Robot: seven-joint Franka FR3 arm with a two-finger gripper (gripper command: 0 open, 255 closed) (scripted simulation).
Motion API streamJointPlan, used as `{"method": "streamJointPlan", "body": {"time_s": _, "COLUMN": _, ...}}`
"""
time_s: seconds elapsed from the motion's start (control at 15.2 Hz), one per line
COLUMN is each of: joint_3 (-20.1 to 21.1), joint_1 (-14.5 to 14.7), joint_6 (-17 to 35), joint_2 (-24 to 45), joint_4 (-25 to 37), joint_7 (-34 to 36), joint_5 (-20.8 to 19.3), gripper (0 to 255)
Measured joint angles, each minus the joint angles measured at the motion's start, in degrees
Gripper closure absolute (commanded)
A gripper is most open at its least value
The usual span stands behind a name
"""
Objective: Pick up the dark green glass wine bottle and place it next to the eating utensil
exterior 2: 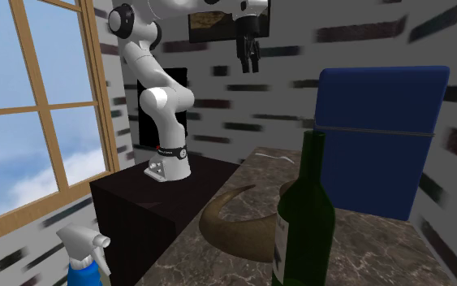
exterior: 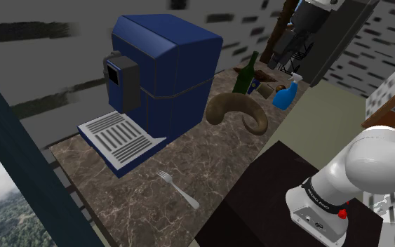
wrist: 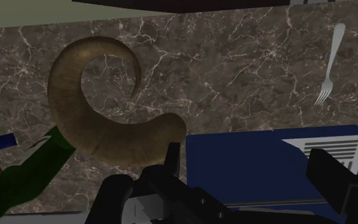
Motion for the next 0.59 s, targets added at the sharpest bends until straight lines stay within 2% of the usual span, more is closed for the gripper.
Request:
{"method": "streamJointPlan", "body": {"time_s": 0.33, "joint_3": -2.9, "joint_1": -1.2, "joint_6": 1.4, "joint_2": 3.7, "joint_4": 1.6, "joint_7": -3.5, "joint_5": -1.7, "gripper": 0}}
{"method": "streamJointPlan", "body": {"time_s": 0.59, "joint_3": -6.8, "joint_1": -2.6, "joint_6": 3.9, "joint_2": 10.0, "joint_4": 4.5, "joint_7": -8.5, "joint_5": -3.6, "gripper": 0}}
